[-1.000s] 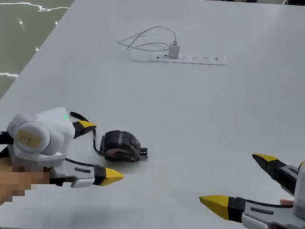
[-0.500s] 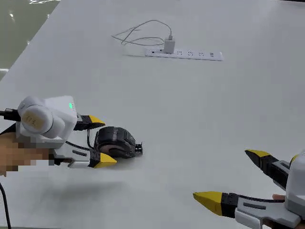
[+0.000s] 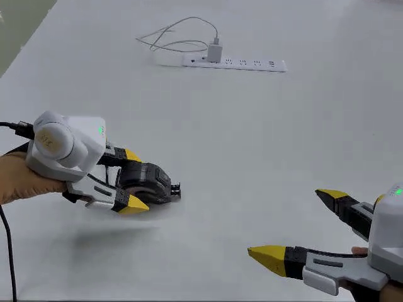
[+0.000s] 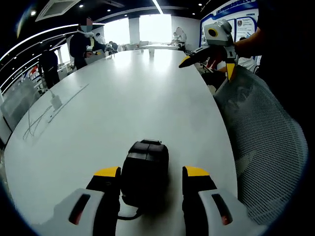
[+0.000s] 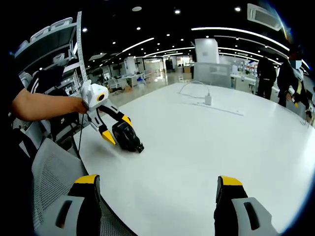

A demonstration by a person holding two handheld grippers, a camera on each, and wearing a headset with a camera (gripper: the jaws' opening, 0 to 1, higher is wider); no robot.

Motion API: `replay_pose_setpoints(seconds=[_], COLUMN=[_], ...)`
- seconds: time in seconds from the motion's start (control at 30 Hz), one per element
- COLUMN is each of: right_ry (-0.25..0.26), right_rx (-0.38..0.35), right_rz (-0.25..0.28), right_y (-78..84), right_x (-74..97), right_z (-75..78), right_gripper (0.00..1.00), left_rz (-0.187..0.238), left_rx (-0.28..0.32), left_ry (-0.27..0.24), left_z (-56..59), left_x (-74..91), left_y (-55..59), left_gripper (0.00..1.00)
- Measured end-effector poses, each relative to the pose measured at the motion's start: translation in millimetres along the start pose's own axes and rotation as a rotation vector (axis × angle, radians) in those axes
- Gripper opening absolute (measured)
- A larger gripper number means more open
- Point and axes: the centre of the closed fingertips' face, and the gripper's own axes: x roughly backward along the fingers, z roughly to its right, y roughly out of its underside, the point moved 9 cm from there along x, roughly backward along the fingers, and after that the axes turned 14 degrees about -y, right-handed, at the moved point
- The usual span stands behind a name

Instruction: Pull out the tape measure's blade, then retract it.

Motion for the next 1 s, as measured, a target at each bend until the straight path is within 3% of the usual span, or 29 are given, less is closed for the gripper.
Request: replay_pose_setpoints(seconds=[0.67,0.9,1.0], right_ry=[-0.027,-0.054,-0.093], right_rx=[0.019,0.048,0.056], right_rz=[-0.015,-0.034,-0.046], right_y=[-7.4,-11.6,-13.2], right_x=[-11.5,-18.3,-21.7], right_z=[3.5,10.1,13.2], right_gripper=[0.96,0.94,0.89], left_rz=[-0.021,-0.025,-0.031], left_rx=[-0.061,-0.068,-0.074], left_ry=[0.011,0.013,0.015], left_z=[-7.9,-8.0,-8.4], left_x=[-5.4,-5.6,-5.9], left_y=[-0.9,-1.1,-1.3], left_gripper=[0.32,0.31,0.31])
